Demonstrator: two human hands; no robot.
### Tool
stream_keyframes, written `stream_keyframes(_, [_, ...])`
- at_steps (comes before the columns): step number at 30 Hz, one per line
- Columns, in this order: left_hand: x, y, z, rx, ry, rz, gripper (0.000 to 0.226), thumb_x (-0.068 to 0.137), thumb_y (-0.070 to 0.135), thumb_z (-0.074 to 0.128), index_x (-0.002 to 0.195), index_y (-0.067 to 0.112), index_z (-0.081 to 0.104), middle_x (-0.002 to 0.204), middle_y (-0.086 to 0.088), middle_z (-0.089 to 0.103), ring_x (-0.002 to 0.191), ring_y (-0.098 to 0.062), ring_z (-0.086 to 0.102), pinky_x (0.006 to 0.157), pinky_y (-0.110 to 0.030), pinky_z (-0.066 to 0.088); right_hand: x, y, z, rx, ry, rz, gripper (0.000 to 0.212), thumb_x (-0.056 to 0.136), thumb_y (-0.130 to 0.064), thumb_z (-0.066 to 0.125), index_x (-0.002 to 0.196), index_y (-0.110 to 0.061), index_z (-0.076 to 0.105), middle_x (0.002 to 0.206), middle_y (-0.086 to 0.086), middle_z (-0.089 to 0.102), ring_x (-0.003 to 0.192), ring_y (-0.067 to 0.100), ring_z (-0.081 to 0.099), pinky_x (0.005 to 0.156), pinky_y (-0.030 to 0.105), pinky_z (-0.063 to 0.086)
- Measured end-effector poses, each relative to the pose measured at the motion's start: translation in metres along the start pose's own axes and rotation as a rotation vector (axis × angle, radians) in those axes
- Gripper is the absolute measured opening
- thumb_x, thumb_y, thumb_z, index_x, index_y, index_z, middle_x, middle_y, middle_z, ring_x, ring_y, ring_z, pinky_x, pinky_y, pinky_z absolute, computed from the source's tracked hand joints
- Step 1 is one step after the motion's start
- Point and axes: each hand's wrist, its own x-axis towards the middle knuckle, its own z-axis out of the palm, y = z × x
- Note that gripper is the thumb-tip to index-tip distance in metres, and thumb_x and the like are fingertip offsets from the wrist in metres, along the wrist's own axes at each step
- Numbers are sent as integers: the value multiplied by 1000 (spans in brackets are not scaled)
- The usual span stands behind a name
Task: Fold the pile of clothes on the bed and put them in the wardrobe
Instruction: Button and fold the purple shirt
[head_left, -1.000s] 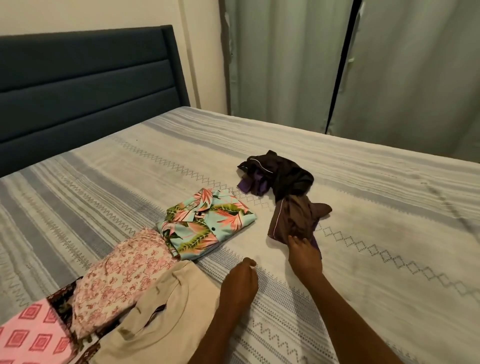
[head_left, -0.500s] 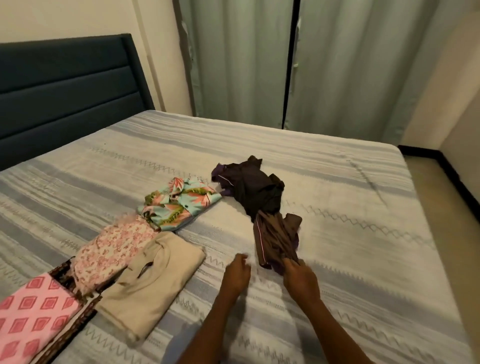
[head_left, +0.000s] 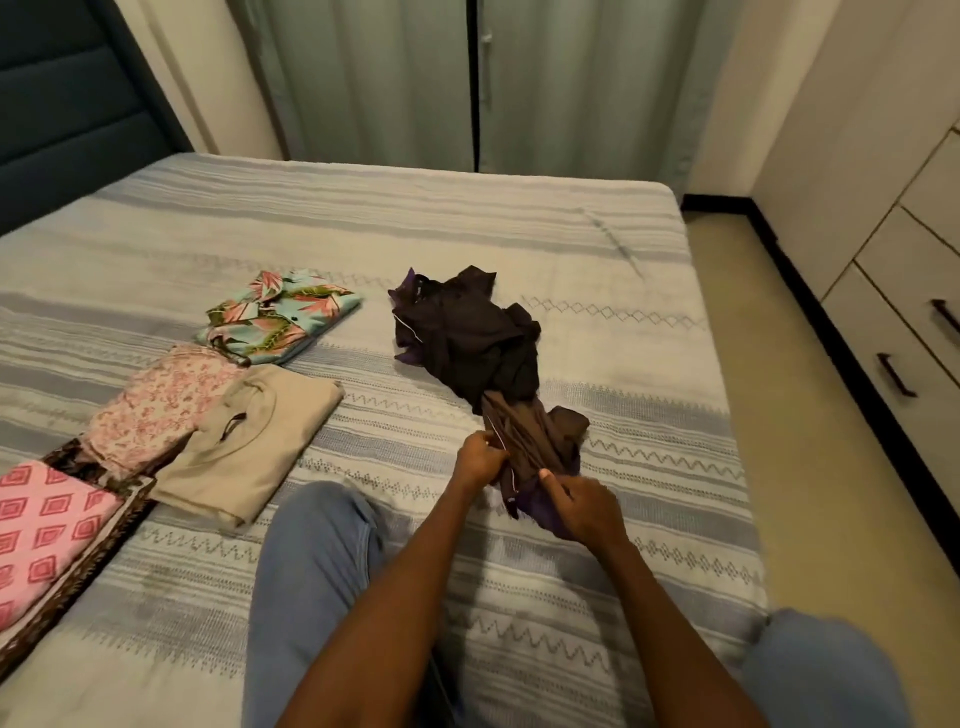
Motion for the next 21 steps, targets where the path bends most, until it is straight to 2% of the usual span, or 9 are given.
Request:
stream_keyframes(2, [-7,2,3,-36,-85,21,22,86,-2,61,72,13,67,69,-10,62,63,-25,57,62,-36,50,1,4,-12,13,56,75,58,88,-62,37,83,-19,74,77,7,71,74,30,66,60,31,41])
stream_keyframes(5, [-26,5,9,-51,-182,56,19,88,-6,62,80,10,69,70,-4,63,59,-11,57,54,-18,49,12,-1,-30,74,199,128,28,87,-42,52,87,-22,71,82,5,71,78,30,66,63,33,45])
stream_keyframes(8, [-44,-7,18,-25,-324,71,21,87,-10,59,82,7,70,75,-6,65,63,-13,58,51,-15,47,31,-20,-44,108,236,98,12,89,-25,58,93,-25,69,96,-2,71,88,26,64,70,33,46])
stream_keyframes(10, [-49,-17,18,8,-410,77,22,87,-11,56,89,5,72,84,-10,68,69,-16,60,58,-18,51,46,-33,-45,101,209,32,17,91,-22,53,98,-25,68,103,-1,70,93,26,63,70,32,43])
stream_keyframes(12, [-50,-20,9,26,-454,58,26,87,-10,55,92,9,73,86,-7,71,73,-16,63,67,-23,53,60,-43,-39,81,185,-58,27,91,-26,47,108,-26,68,110,-1,68,98,27,64,74,34,48])
stream_keyframes(14, [-48,-18,-3,41,-449,23,27,89,-5,54,88,14,73,84,-5,71,72,-16,64,67,-25,54,75,-52,-33,-5,108,-137,39,92,-27,44,126,-27,63,126,1,61,106,30,62,81,39,52])
stream_keyframes(17, [-45,-15,-21,29,-332,4,18,96,7,54,91,11,71,85,-5,70,66,-17,61,58,-24,48,103,-72,-22,-284,-101,-184,55,99,-26,47,152,-33,34,158,1,33,120,35,55,92,47,49])
stream_keyframes(19, [-43,-14,-31,-23,-207,30,20,99,8,52,98,0,71,86,-5,69,62,-14,59,53,-20,46,118,-86,-15,-430,-196,-173,66,101,-31,48,157,-37,14,164,1,19,129,37,47,101,53,40])
stream_keyframes(21, [-40,-15,-42,-60,-117,41,22,99,6,50,100,-4,69,90,-6,70,63,-11,61,52,-18,47,129,-97,-8,-515,-230,-156,67,101,-31,50,158,-35,14,156,6,35,130,37,44,104,53,36])
